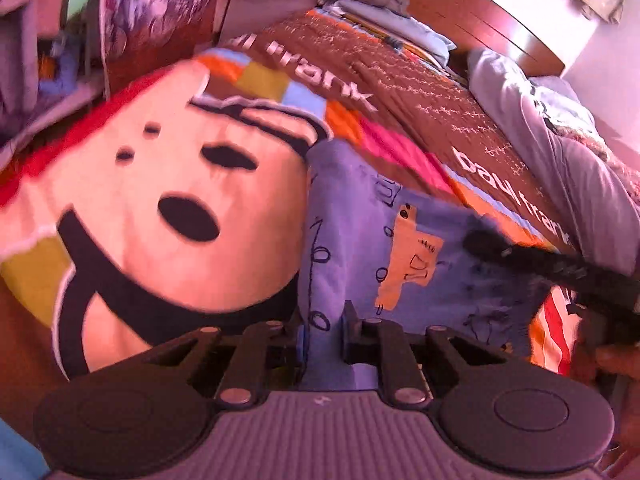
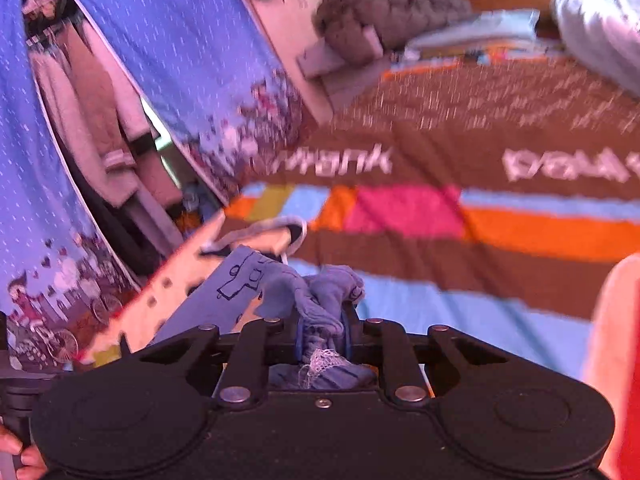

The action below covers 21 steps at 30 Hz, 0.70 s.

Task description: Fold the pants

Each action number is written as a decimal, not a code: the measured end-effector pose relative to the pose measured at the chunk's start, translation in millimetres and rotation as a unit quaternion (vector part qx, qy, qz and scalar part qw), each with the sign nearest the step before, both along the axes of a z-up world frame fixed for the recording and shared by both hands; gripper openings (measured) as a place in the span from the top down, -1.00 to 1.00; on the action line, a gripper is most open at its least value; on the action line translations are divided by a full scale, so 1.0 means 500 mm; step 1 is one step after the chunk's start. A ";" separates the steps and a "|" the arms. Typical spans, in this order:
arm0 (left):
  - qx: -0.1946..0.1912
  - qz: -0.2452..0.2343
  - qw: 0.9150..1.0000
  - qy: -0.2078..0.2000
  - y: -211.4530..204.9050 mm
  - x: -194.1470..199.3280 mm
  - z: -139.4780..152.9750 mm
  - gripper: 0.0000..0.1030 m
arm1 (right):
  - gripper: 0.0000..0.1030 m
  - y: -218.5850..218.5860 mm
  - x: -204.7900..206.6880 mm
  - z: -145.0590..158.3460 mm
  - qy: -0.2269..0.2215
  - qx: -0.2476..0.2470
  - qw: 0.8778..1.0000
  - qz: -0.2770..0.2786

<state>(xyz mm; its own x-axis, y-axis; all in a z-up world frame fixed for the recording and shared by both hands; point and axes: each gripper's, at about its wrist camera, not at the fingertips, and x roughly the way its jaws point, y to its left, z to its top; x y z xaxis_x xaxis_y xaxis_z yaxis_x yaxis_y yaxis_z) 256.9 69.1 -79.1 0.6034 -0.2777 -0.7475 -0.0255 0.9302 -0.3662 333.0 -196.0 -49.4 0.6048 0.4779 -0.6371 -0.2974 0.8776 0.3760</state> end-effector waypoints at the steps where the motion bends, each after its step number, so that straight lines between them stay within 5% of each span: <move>1: -0.003 -0.002 1.000 -0.007 0.005 -0.007 -0.004 0.59 | 0.63 0.009 0.005 -0.016 0.004 -0.013 1.000 -0.002; 5: 0.016 -0.008 1.000 -0.019 0.003 -0.015 -0.001 0.38 | 0.50 -0.007 0.002 -0.041 0.014 -0.002 1.000 -0.024; 8: 0.039 -0.009 0.999 -0.023 -0.006 -0.022 0.014 0.28 | 0.20 -0.005 -0.008 -0.033 0.006 -0.028 0.999 -0.034; 13: 0.088 -0.008 0.995 -0.054 -0.023 -0.051 0.064 -0.38 | -0.31 -0.013 -0.051 0.008 -0.020 -0.042 0.997 -0.059; 21: 0.130 -0.005 0.984 -0.121 -0.039 -0.144 0.160 -0.99 | -0.92 0.002 -0.215 0.107 -0.089 -0.066 0.989 -0.094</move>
